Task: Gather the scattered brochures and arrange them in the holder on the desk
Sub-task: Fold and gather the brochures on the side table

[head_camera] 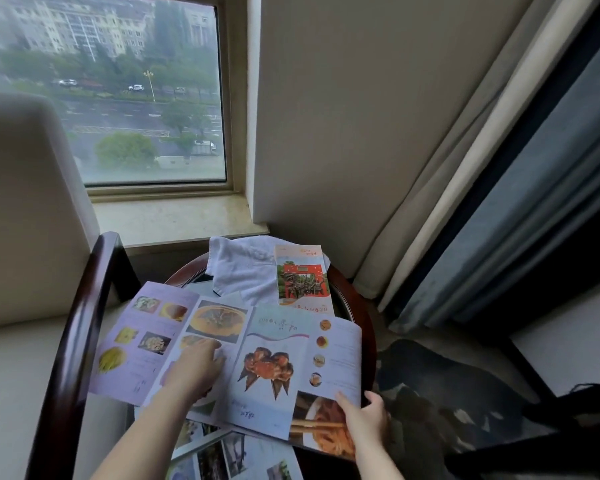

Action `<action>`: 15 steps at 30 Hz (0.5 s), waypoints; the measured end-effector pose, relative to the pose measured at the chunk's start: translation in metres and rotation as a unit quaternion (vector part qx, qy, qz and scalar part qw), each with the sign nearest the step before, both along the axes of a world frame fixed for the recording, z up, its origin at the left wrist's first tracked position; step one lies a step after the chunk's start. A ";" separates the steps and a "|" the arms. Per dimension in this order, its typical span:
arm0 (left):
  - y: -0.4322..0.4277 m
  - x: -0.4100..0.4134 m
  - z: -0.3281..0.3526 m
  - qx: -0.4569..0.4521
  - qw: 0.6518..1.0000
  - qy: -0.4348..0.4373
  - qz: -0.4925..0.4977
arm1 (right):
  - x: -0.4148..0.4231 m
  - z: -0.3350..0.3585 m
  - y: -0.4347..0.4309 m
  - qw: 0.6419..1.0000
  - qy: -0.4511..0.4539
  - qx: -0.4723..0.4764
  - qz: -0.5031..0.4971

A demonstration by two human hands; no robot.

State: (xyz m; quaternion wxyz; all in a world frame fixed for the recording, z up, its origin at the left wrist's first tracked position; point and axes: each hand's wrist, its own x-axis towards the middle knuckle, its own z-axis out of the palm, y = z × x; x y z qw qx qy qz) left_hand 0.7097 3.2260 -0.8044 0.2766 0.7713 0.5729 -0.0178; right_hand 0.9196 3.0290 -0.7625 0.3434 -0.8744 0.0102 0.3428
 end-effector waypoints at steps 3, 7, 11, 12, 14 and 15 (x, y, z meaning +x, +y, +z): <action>-0.014 0.015 0.008 -0.014 0.999 -0.029 0.015 | 0.010 -0.003 -0.005 0.999 0.000 -0.022 0.038; -0.041 0.046 0.020 -0.005 0.997 -0.070 0.030 | 0.010 0.002 -0.002 0.995 0.078 0.055 0.010; -0.055 0.067 0.046 -0.133 0.968 -0.186 0.101 | 0.004 0.033 0.007 0.981 0.136 0.142 -0.001; -0.057 0.069 0.054 -0.181 0.953 -0.213 0.118 | 0.000 0.042 0.011 0.975 0.148 0.164 -0.006; -0.058 0.072 0.068 -0.231 0.932 -0.235 0.152 | -0.008 0.060 0.019 0.961 0.185 0.207 -0.008; -0.058 0.073 0.074 -0.242 0.927 -0.237 0.165 | -0.014 0.069 0.022 0.951 0.211 0.227 -0.006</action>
